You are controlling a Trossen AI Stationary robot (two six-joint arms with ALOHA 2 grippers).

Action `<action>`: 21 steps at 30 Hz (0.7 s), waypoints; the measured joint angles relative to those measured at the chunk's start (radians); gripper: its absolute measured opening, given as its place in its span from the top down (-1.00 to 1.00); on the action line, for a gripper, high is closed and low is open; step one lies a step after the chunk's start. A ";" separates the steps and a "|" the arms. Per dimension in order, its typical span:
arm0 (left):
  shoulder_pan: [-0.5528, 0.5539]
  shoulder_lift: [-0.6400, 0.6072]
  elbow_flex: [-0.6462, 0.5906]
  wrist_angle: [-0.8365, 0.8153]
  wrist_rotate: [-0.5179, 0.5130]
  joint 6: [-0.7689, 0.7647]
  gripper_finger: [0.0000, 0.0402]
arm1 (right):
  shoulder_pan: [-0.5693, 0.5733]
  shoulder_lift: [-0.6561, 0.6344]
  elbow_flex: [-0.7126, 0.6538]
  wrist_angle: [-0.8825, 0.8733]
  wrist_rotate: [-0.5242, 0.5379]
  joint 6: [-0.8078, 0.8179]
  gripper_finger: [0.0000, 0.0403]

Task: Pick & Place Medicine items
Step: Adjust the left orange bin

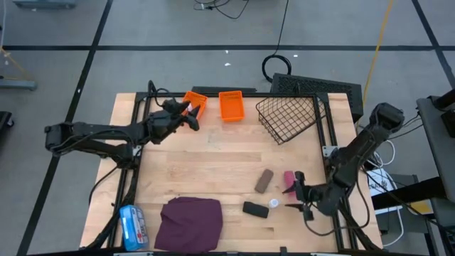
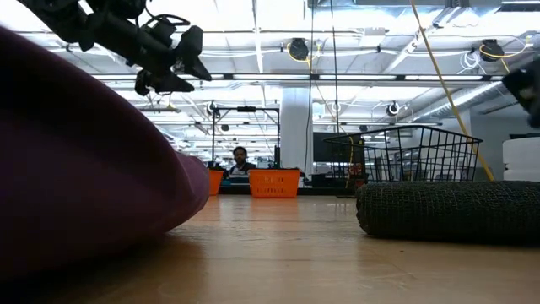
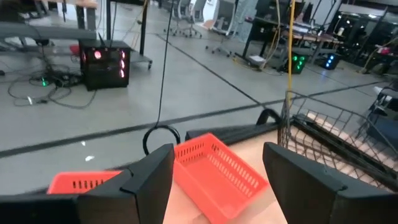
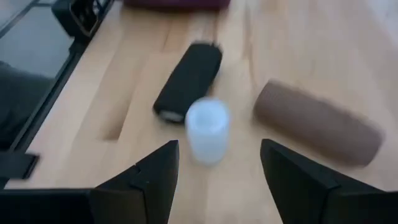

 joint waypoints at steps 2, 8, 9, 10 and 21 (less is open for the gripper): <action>-0.009 0.002 0.000 -0.025 0.000 -0.004 -0.27 | 0.024 0.020 0.000 0.000 -0.020 0.049 -0.07; -0.015 0.001 0.001 -0.317 0.018 -0.166 -0.27 | 0.050 0.026 0.000 -0.010 -0.019 0.120 -0.07; -0.015 0.001 0.001 -0.384 0.040 -0.211 -0.27 | 0.050 0.026 0.000 -0.010 -0.019 0.124 -0.07; -0.015 0.002 0.001 -0.458 0.066 -0.258 -0.27 | 0.050 0.026 0.000 -0.010 -0.019 0.126 -0.07; -0.016 0.226 0.000 -0.575 0.150 -0.623 -0.27 | 0.032 0.026 -0.001 -0.008 -0.018 0.078 -0.07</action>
